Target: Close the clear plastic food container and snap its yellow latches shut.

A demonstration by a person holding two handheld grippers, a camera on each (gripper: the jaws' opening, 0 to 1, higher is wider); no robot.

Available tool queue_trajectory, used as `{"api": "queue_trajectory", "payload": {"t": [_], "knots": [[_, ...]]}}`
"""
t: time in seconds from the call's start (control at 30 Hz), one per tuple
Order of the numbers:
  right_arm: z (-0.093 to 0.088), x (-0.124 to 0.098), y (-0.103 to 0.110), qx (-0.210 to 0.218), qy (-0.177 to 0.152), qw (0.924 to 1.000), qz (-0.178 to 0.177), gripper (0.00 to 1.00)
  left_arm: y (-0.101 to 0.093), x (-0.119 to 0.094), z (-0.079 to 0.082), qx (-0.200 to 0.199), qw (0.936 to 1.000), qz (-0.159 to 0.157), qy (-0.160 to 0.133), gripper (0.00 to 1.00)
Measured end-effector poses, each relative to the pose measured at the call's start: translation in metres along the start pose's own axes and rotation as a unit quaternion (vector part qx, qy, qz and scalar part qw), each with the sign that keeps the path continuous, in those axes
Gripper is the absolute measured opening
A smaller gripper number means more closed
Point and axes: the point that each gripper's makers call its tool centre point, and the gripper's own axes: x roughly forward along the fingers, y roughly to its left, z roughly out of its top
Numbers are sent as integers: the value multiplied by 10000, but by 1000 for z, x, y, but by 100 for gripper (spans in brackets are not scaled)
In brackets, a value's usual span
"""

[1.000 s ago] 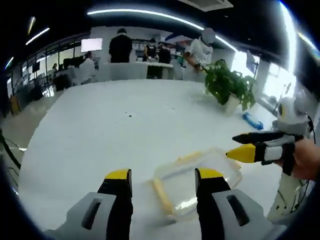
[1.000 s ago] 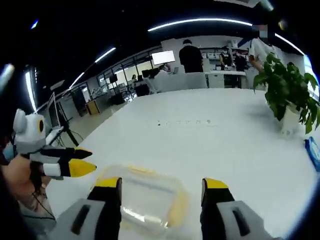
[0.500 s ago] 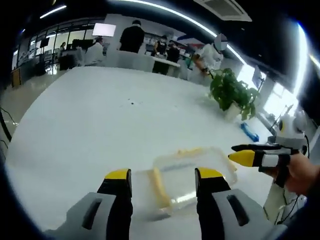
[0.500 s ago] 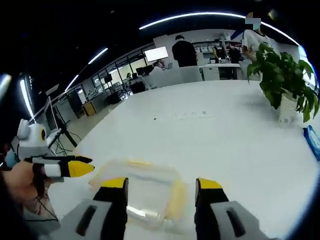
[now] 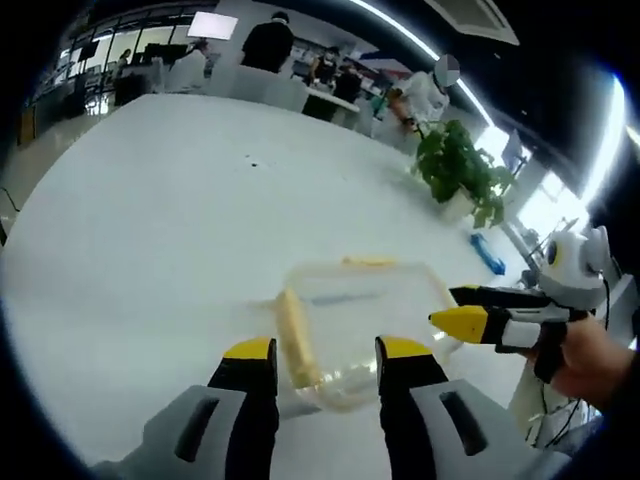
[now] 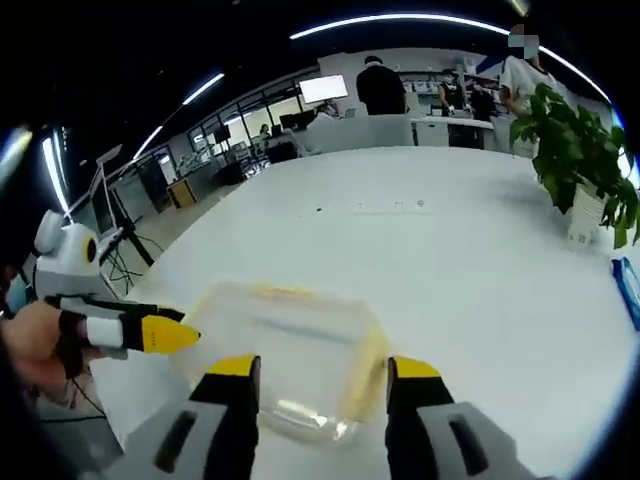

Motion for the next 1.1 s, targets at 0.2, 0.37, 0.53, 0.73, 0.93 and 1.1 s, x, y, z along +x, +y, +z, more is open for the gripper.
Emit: {"api": "queue_trajectory", "payload": {"t": [0.2, 0.37, 0.53, 0.73, 0.93, 1.1], "knots": [[1, 2, 1, 128, -87, 9999, -35, 50, -1, 1, 1, 39, 10000, 21, 14, 38], [1, 2, 2, 108, -116, 9999, -13, 49, -2, 1, 1, 113, 9999, 42, 37, 35], [1, 2, 3, 139, -106, 9998, -28, 48, -1, 1, 0, -8, 10000, -11, 16, 34], [3, 5, -7, 455, -143, 9986, -235, 45, -4, 5, -10, -333, 9994, -1, 46, 30], [2, 7, -3, 414, -193, 9986, -249, 45, -4, 4, -9, -380, 9992, -9, -100, 31], [0, 8, 5, 405, -230, 9986, -249, 45, -4, 3, -8, -360, 9993, -4, -80, 32]]}}
